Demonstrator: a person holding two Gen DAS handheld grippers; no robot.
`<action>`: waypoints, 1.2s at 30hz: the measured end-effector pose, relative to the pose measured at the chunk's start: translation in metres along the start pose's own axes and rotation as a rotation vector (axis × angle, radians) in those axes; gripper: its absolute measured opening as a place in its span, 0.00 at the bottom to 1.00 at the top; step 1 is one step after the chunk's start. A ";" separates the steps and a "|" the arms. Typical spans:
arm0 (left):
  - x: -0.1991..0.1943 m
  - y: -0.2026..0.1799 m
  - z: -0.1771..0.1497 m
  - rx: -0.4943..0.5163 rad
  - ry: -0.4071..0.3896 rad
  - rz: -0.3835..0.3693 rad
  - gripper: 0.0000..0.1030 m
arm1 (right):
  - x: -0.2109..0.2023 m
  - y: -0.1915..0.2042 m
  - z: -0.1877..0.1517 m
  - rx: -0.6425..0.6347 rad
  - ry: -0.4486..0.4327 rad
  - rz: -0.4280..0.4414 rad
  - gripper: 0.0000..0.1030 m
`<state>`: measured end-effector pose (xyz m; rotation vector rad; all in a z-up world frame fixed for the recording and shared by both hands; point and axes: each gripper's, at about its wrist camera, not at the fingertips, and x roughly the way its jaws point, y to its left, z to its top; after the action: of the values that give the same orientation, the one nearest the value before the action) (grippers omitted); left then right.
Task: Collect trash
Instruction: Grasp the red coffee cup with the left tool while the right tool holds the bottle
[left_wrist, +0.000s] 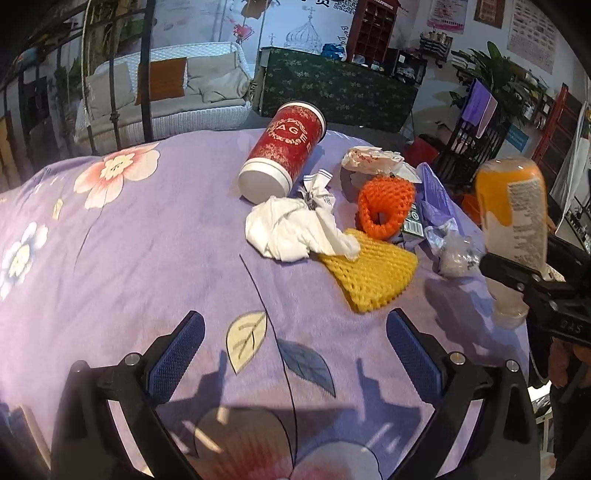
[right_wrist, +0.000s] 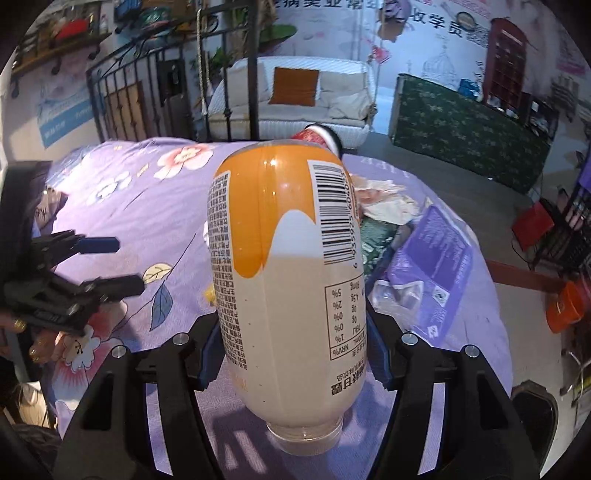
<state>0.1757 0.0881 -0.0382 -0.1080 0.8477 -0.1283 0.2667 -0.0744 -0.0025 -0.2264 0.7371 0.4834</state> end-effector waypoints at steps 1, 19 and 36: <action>0.004 -0.001 0.008 0.015 0.005 0.007 0.94 | -0.003 -0.001 -0.001 -0.001 -0.008 -0.022 0.61; 0.173 -0.030 0.185 0.310 0.217 0.212 0.92 | -0.022 -0.017 -0.036 0.109 -0.026 -0.038 0.61; 0.206 -0.020 0.198 0.294 0.304 0.257 0.71 | -0.005 -0.035 -0.049 0.207 0.006 -0.008 0.61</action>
<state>0.4582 0.0446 -0.0571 0.3023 1.1283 -0.0266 0.2523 -0.1245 -0.0329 -0.0373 0.7863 0.3960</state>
